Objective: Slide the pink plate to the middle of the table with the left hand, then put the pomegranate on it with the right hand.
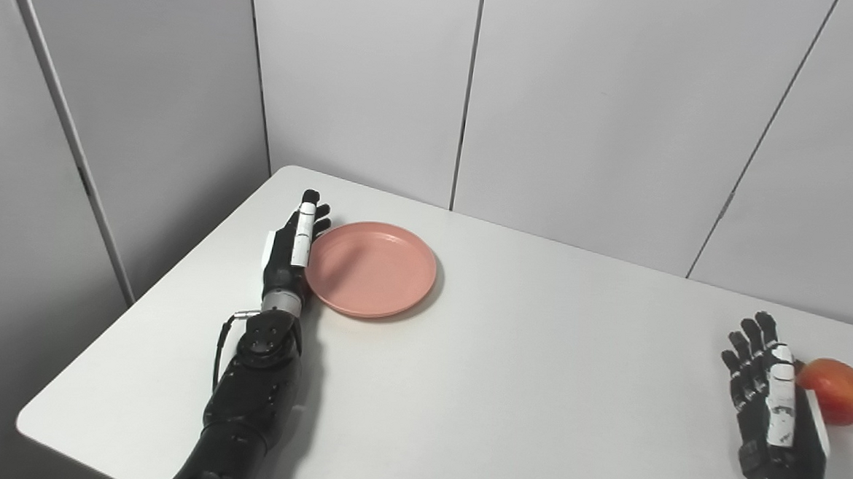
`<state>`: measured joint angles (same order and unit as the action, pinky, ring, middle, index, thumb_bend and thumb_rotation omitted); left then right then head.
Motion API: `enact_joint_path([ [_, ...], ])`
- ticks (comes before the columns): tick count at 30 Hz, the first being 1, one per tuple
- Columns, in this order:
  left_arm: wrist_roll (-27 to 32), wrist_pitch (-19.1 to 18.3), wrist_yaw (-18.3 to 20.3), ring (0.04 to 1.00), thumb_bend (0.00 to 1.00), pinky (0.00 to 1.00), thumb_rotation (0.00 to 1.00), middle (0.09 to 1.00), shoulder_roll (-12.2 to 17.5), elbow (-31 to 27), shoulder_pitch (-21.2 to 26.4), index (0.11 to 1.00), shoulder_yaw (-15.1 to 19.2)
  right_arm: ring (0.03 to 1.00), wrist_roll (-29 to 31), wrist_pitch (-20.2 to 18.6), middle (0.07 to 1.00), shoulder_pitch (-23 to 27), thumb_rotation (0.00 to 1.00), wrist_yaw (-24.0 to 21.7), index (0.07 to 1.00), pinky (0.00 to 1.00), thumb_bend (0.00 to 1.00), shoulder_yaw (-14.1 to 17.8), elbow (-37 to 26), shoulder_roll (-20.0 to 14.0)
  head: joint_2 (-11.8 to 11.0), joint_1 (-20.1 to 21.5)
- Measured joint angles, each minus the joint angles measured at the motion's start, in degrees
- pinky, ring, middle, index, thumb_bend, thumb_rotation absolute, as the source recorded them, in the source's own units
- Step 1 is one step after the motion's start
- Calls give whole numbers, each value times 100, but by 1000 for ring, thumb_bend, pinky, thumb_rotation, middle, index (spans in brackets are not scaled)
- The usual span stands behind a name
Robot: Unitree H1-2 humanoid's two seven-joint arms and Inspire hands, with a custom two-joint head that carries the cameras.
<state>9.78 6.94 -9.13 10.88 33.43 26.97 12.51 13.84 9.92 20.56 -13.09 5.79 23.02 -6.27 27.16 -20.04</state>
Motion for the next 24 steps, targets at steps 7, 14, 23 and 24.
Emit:
enact_joint_path([
  [7, -90, -170, 114, 862, 672, 873, 1000, 867, -240, -247, -34, 869, -288, 1000, 3, 0, 1000, -1, 953, 0, 1000, 1000, 662, -6, -19, 9, 18, 0],
  [14, -232, -171, 120, 867, 737, 868, 1000, 862, -296, -247, -47, 873, -396, 1000, 5, -2, 1000, -11, 947, 0, 1000, 1000, 670, -3, -26, 0, 35, 9],
  [23, -204, -271, 121, 868, 696, 849, 1000, 861, -469, -349, -49, 877, -418, 1000, 5, -2, 1000, -14, 944, 0, 1000, 1000, 665, 0, -28, 0, 53, 35],
  [24, -206, -297, 121, 868, 695, 849, 1000, 861, -495, -375, -50, 877, -434, 1000, 4, -2, 1000, -18, 946, 0, 1000, 1000, 665, 2, -33, -1, 61, 35],
])
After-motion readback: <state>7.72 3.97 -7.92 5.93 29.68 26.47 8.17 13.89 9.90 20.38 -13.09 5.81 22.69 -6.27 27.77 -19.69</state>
